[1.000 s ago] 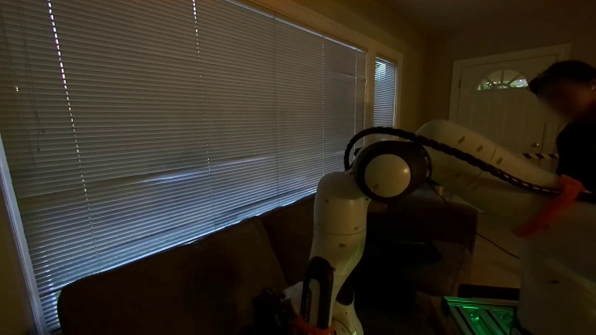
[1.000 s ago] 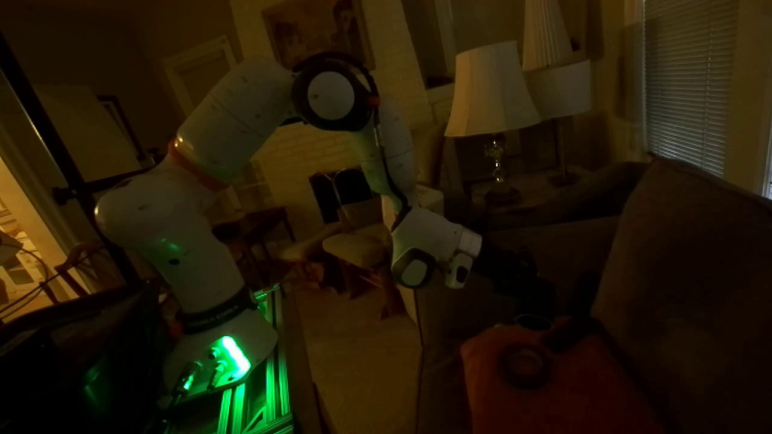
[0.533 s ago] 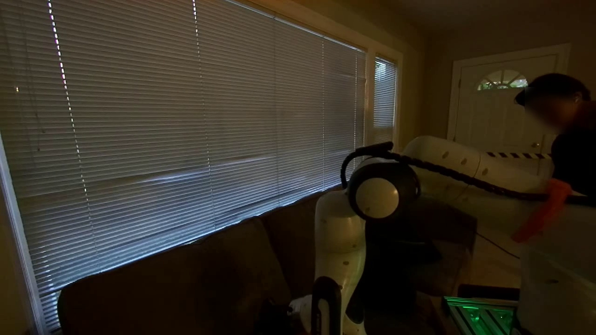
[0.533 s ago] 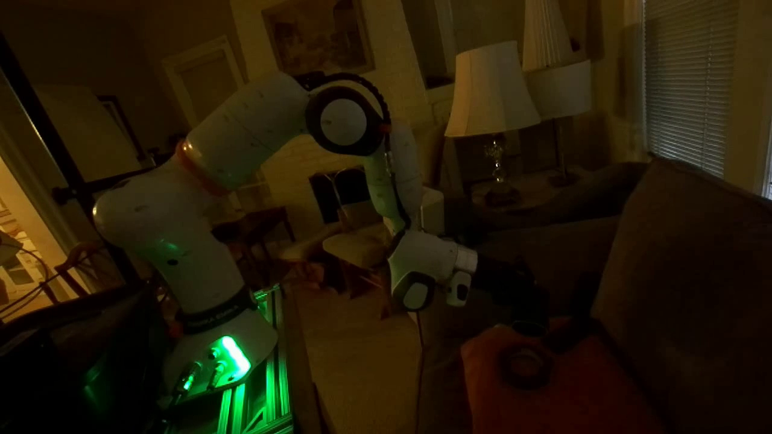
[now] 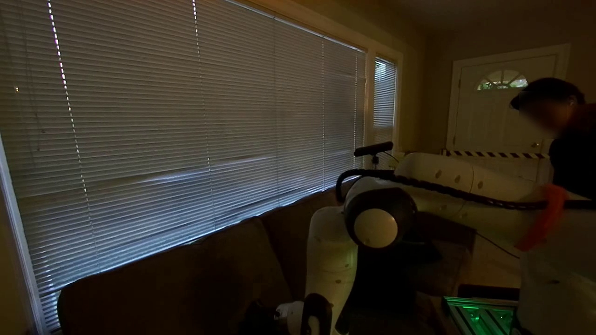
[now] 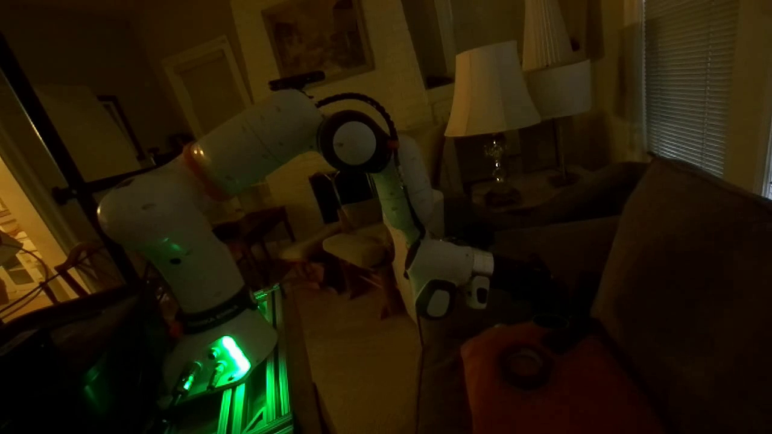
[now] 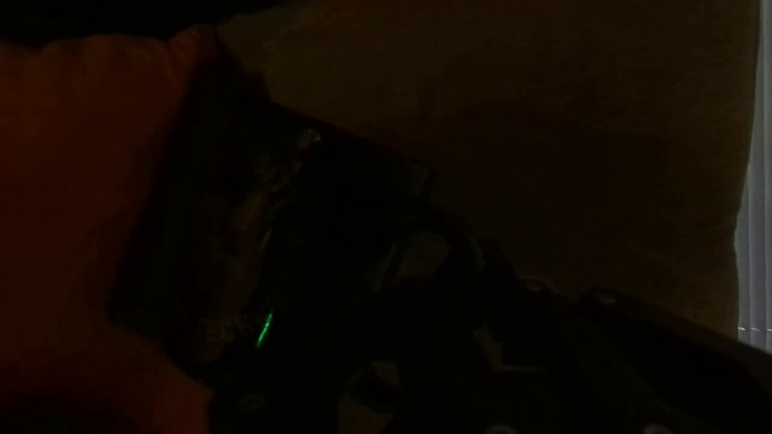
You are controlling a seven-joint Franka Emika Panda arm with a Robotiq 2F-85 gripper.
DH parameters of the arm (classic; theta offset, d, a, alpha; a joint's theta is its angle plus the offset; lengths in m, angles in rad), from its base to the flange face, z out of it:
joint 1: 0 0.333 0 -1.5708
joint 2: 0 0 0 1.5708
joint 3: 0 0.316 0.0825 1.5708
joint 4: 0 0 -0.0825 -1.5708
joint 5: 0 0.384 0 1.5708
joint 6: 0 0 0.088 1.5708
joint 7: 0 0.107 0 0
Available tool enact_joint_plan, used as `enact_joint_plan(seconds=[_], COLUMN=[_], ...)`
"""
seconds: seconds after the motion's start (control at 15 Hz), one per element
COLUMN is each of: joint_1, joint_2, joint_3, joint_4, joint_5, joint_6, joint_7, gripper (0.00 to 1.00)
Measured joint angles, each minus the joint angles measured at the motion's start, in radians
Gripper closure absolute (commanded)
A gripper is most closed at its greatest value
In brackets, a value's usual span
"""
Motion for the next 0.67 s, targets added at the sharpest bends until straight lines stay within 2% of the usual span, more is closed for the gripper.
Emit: enact_joint_plan(seconds=[0.13, 0.2, 0.6, 0.67], joint_1=[0.013, 0.019, 0.026, 0.026], joint_2=[0.03, 0.042, 0.064, 0.064], joint_3=[-0.002, -0.001, 0.004, 0.004], joint_4=[0.029, 0.038, 0.04, 0.041], joint_5=[0.0, 0.0, 0.0, 0.0], joint_6=[0.0, 0.0, 0.0, 0.0], joint_7=[0.024, 0.032, 0.04, 0.04], gripper=[0.98, 0.9, 0.9, 0.98])
